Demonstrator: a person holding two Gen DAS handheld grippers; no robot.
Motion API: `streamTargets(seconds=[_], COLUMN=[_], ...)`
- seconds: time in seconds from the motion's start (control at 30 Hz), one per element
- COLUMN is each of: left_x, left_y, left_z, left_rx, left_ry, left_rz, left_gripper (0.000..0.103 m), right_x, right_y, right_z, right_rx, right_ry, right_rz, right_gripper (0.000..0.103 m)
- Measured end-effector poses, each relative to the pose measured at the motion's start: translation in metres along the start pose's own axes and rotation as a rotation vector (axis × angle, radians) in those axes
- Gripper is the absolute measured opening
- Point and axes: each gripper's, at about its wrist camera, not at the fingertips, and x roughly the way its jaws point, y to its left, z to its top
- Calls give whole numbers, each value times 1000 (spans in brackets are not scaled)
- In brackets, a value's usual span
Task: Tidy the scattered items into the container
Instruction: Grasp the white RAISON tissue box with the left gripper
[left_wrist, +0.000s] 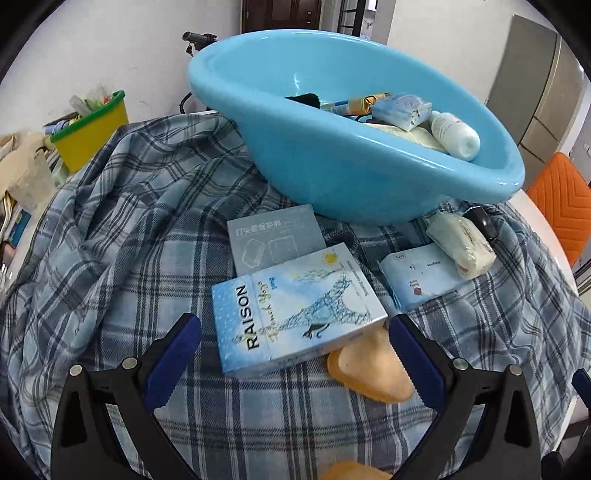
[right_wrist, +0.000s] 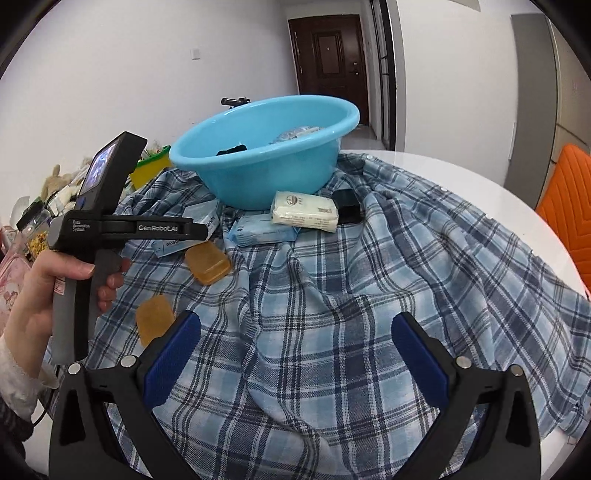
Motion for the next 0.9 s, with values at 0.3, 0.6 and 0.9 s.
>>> streamTargets(seconds=[0.3, 0.6, 0.9], left_x=[16, -47, -102], left_y=[3, 11, 17], left_z=[10, -12, -66], left_rx=[-10, 37, 49], left_ry=[31, -96, -216], left_rz=[-18, -64, 5], left_gripper=[99, 98, 98], right_x=[4, 8, 10], right_y=[5, 8, 8], right_z=[-2, -7, -18], right_rx=[-28, -50, -21], right_ry=[12, 26, 32], right_rz=[13, 21, 45], right_gripper=[103, 103, 103])
